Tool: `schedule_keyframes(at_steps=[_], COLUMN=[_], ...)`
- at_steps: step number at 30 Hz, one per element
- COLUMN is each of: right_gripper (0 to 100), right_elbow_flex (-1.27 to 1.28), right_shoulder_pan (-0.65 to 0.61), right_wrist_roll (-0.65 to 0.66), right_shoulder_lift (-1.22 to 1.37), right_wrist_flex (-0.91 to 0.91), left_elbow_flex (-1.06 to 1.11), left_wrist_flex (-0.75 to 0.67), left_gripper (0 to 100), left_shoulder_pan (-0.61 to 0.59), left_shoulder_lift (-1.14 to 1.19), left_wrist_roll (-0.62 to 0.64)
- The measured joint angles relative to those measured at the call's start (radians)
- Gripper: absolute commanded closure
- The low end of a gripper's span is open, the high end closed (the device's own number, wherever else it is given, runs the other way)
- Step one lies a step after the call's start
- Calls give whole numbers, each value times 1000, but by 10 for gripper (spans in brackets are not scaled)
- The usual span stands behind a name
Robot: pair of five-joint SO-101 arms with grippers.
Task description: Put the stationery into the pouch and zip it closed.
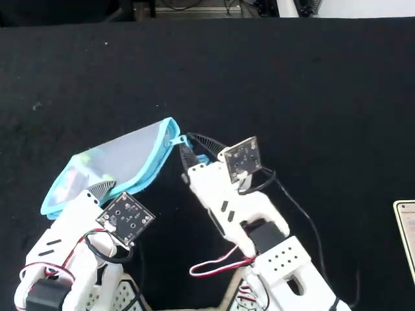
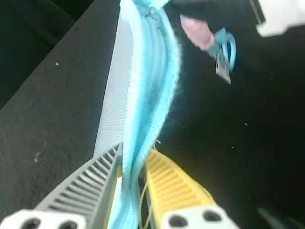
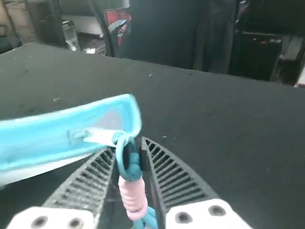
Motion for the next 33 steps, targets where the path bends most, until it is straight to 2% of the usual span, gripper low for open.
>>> schedule_keyframes(at_steps=[13, 22, 33], right_gripper=[988, 988, 988], right_elbow_flex=[2, -114, -153], right_shoulder_pan=[31, 114, 138], right_wrist_roll=[2, 2, 2], right_shoulder_lift=[8, 423, 491], right_wrist_flex=[-40, -192, -198], left_elbow_flex=[0, 2, 2], left_wrist_flex=[-3, -8, -8], left_gripper=[971, 971, 971], left_shoulder_pan=[0, 2, 2], left_shoulder_lift=[0, 3, 5], left_wrist_roll=[0, -2, -2])
